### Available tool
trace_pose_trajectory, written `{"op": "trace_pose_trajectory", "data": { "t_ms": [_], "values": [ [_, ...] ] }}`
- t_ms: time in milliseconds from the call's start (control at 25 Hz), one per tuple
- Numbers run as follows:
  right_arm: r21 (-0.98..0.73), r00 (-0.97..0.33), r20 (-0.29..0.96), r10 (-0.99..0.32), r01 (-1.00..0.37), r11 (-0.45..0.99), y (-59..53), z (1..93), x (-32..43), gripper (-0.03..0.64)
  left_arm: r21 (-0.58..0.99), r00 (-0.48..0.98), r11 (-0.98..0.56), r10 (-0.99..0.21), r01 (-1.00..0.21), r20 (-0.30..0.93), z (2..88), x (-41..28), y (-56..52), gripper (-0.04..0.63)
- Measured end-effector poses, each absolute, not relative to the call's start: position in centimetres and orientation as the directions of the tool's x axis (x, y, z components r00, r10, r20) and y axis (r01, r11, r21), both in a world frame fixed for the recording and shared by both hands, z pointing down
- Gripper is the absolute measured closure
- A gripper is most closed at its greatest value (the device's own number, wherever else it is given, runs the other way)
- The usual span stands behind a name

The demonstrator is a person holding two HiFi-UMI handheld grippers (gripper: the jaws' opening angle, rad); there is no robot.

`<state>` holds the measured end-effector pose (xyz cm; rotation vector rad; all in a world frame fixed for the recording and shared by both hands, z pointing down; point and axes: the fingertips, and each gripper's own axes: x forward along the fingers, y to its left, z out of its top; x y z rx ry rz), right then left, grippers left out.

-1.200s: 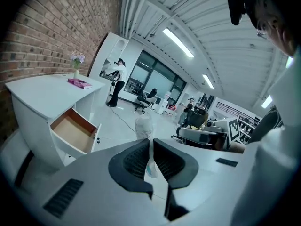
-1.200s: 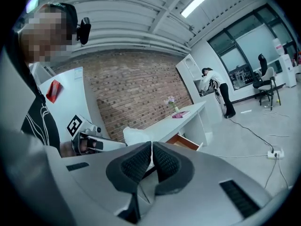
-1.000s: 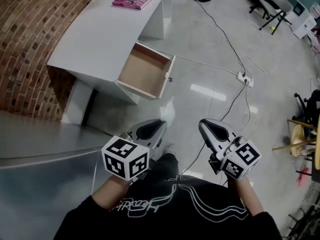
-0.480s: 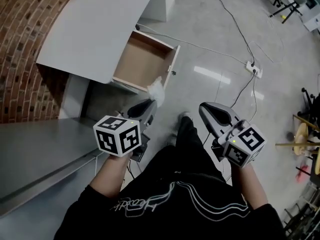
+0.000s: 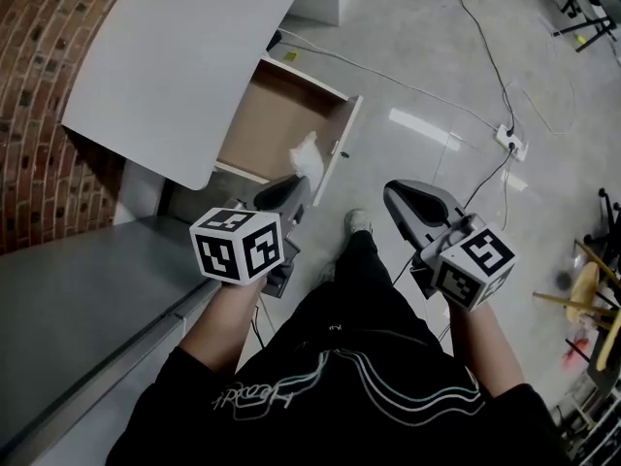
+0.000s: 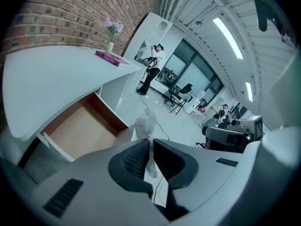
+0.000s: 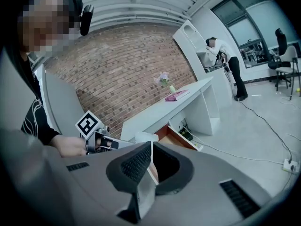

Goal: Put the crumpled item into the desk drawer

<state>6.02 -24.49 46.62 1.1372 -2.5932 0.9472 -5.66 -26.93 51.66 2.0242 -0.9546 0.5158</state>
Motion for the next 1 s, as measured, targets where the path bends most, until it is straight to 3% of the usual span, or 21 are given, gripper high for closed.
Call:
{"op": "trace_pose_trajectory", "data": {
  "t_ms": [1000],
  "values": [
    [-0.583,-0.8,0.431,-0.417,-0.599,0.548,-37.7,58.9,7.5,0.574,0.466,0.475,-0.146,-0.476,-0.872,0.74,70.9,-5.4,-42.2,0.552]
  ]
}}
